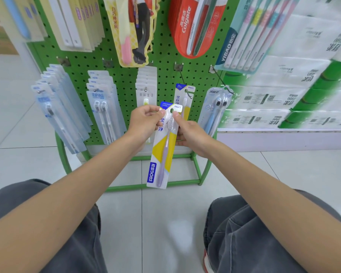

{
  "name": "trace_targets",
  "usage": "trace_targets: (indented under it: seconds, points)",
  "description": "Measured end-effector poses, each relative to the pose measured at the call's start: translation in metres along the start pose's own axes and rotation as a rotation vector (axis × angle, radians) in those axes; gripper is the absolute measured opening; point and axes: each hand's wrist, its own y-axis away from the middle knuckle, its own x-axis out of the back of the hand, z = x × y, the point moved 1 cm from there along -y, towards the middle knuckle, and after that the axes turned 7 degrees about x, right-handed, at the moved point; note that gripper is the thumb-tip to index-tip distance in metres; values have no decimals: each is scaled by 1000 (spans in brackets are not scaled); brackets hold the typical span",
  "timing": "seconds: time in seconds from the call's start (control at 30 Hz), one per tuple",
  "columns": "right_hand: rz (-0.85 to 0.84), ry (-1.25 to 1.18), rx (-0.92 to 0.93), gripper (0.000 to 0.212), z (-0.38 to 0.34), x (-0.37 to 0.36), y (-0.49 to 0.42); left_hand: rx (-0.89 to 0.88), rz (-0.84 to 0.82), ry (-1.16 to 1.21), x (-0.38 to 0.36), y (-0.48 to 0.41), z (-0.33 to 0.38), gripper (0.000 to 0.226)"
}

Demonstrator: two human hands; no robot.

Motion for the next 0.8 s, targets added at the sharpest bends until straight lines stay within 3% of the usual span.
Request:
trace_targets:
  seconds: [0.1,0.27,0.37,0.63,0.8]
  points:
    - [-56,-15,-40,55,10,3,9,-2,2,14,-2,-2,0,4]
    - [-179,3,-222,71,45,2,24,26,25,31,-2,-6,-2,13]
    - [-226,-7,-246,63,61,0,35,34,27,31,-3,-5,-3,13]
    - [-282,132,-242,12,91,8,50,64,21,12,-1,-6,-5,12]
    - [-226,356,-122,26,89,8,51,50,-11,-57,-6,-1,-4,14]
